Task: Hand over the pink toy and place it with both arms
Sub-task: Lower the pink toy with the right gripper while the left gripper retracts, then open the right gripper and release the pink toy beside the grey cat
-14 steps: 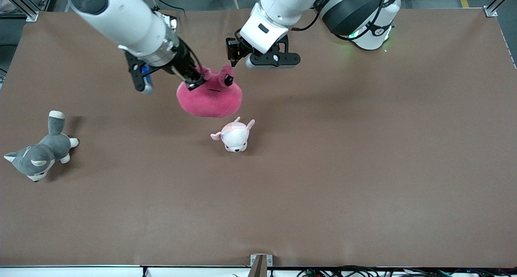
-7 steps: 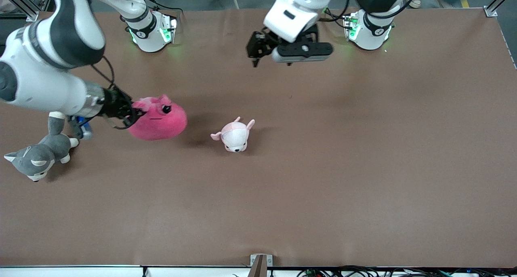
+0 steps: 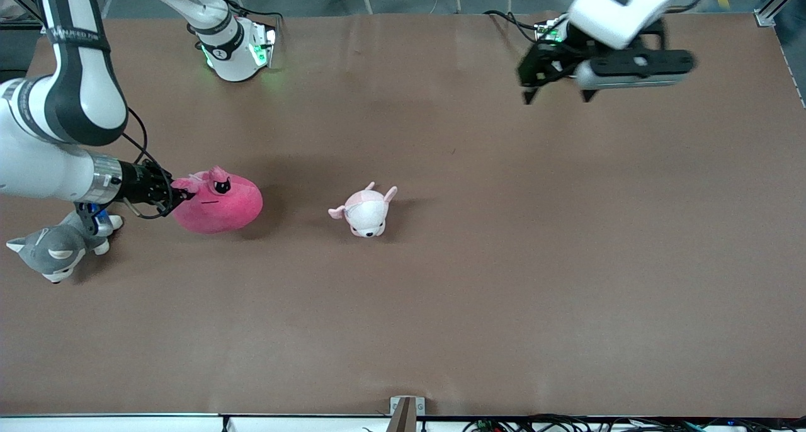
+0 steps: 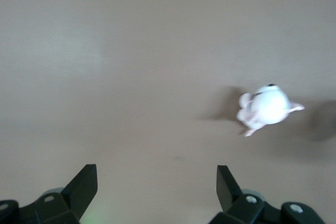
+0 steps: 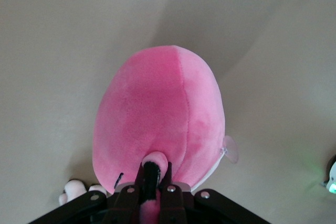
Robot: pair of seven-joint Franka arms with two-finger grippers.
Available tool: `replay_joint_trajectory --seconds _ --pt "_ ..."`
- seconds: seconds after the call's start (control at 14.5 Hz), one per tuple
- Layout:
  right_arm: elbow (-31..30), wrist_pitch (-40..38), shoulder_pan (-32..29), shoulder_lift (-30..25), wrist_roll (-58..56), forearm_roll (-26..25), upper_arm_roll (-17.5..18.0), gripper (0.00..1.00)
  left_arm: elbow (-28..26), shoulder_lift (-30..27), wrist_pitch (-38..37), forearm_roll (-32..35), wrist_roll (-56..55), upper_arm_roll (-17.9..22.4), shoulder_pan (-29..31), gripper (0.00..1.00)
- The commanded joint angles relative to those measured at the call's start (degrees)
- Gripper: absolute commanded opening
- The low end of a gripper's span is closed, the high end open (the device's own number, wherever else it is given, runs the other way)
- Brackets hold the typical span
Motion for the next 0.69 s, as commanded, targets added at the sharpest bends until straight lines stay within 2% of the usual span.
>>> replay_joint_trajectory --seconds 0.0,0.14,0.21,0.35,0.41,0.62 --pt "-0.43 1.39 -2.08 2.77 -3.79 0.49 1.31 0.03 -0.93 -1.42 -4.79 0.82 8.05 -0.5 6.59 1.0" --pt "-0.43 3.06 -2.52 4.35 -3.97 0.49 1.31 0.07 -1.8 -1.42 -5.07 0.82 12.36 -0.5 11.61 1.0" --pt "-0.43 3.23 -2.87 5.23 -4.15 0.49 1.31 0.16 -2.16 -1.51 -5.15 0.65 15.43 -0.5 13.8 1.0" --pt "-0.43 3.32 -3.83 6.38 -4.85 0.58 1.4 0.66 -3.03 -2.29 -5.5 0.03 21.5 -0.5 18.47 1.0" --pt "-0.43 3.59 -3.92 6.55 -4.94 0.58 1.4 0.99 -3.91 -2.82 -5.51 -0.06 23.0 -0.5 19.79 1.0" --pt "0.62 3.76 -3.66 6.38 -5.9 0.4 1.4 1.0 -7.95 -5.72 -5.07 -0.06 26.43 0.11 22.25 1.0"
